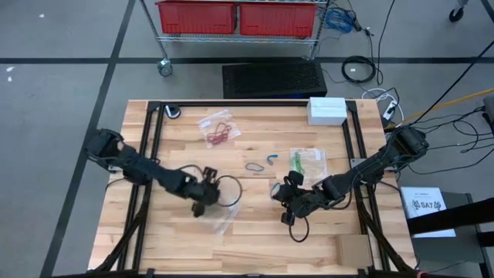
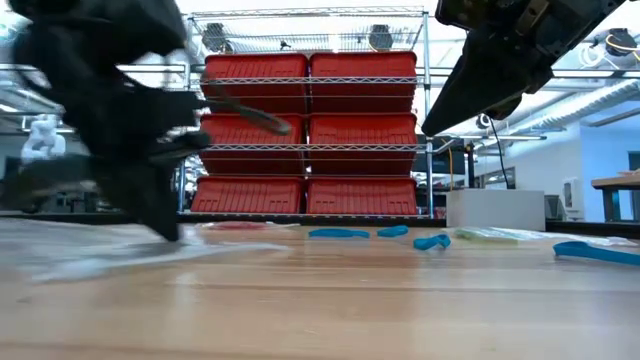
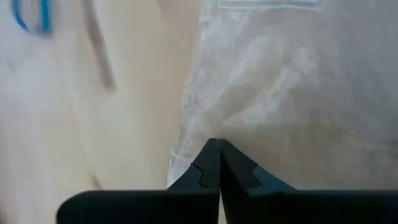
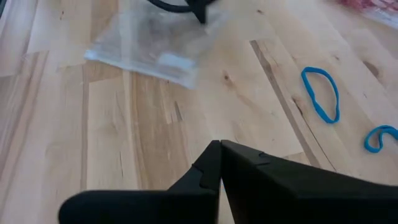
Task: Sort rubber bands
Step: Open the bottom zip bag
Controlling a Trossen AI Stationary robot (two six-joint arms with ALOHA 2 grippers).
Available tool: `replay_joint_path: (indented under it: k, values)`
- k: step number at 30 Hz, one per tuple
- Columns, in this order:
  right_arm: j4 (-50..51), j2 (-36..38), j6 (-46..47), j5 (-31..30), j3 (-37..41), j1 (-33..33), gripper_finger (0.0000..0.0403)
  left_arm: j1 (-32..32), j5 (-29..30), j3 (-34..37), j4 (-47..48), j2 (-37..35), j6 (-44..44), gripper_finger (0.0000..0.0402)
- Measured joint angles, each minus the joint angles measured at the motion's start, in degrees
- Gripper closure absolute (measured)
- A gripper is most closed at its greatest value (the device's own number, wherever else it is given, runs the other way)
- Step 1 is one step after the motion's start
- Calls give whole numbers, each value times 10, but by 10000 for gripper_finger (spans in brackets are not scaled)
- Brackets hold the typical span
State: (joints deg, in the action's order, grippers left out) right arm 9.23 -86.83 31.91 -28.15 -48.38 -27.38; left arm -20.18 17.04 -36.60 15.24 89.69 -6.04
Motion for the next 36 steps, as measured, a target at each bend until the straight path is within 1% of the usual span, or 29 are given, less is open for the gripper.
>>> replay_joint_path:
  k: [3, 6, 10, 12, 16, 18, 20, 23, 27, 31, 34, 36]
  values:
    - [0, 0, 3, 0, 0, 0, 402, 34, 3, -8, -63, 43, -61, 401]
    - [0, 0, 4, 0, 0, 0, 400, 62, 3, -26, -98, 78, -112, 401]
    - [0, 0, 3, 0, 0, 0, 399, 94, -23, -45, -145, 103, -169, 401]
    - [0, 0, 3, 0, 0, 0, 399, 107, -36, -61, -149, 110, -186, 402]
    - [0, 0, 2, 0, 0, 0, 392, 126, -40, -81, -146, 113, -219, 402]
    - [-1, 0, 1, 0, 0, 0, 384, 132, -36, -88, -141, 110, -237, 402]
    - [-2, 0, 0, 0, 0, 0, 373, 132, -19, -97, -138, 106, -257, 402]
    - [-16, 0, -7, 0, 0, 1, 355, 126, -6, -111, -106, 86, -274, 401]
    - [-33, 0, -21, 4, 0, 5, 334, 117, 9, -132, -73, 34, -267, 401]
    - [-72, -5, -102, 17, 0, 8, 322, 98, 13, -130, -36, -27, -215, 401]
    - [-118, -26, -170, 42, 0, 11, 324, 75, 15, -114, -48, -89, -163, 401]
    - [-140, -49, -197, 60, -7, 11, 329, 53, 15, -86, -87, -132, -129, 401]
